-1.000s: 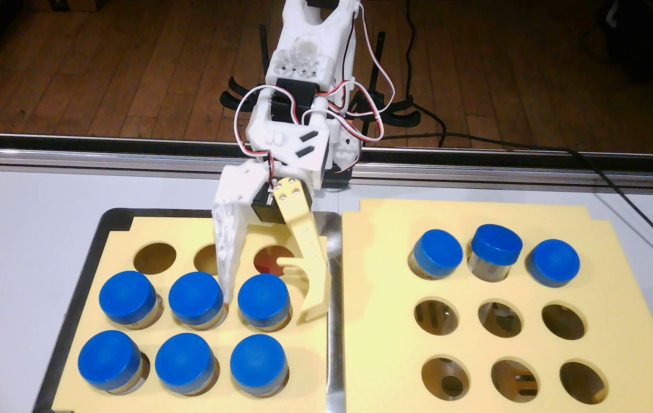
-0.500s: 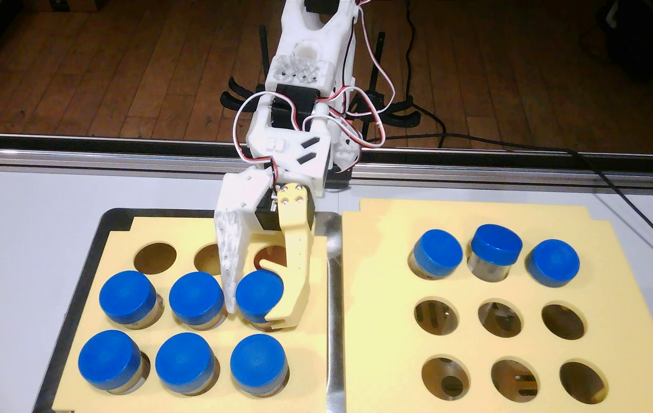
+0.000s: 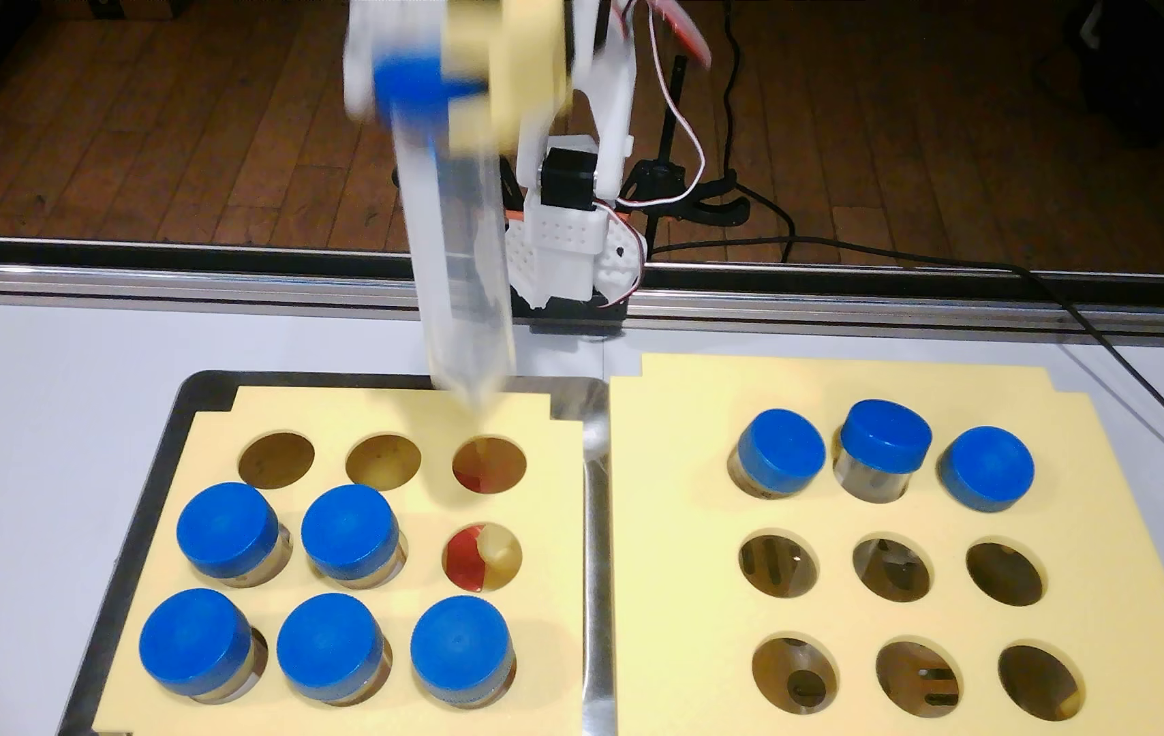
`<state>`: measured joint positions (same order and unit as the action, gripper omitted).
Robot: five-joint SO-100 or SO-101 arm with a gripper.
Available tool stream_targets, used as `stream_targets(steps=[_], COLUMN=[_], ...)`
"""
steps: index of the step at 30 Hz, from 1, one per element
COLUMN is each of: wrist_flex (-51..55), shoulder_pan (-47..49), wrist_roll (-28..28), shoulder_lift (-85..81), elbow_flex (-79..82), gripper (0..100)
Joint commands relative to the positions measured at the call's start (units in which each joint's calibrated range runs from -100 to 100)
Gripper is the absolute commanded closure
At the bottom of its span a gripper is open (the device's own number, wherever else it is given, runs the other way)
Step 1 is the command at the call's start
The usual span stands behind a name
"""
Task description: Move the test tubes
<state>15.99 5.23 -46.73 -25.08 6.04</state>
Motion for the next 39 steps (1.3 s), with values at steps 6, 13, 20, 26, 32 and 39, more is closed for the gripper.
stream_targets(steps=[6, 13, 20, 26, 32, 39], wrist_flex=[-8.80, -15.75, -15.46, -15.46, -15.37, -15.27], shoulder_pan=[8.59, 25.49, 32.45, 34.90, 37.79, 39.27], wrist_roll=[0.24, 0.24, 0.24, 0.18, 0.18, 0.60], shoulder_lift=[-6.48, 4.89, 16.70, 22.09, 27.04, 29.82], elbow_flex=[-4.27, -2.91, -1.64, -1.64, -1.28, 9.26], gripper=[93, 93, 93, 93, 93, 93])
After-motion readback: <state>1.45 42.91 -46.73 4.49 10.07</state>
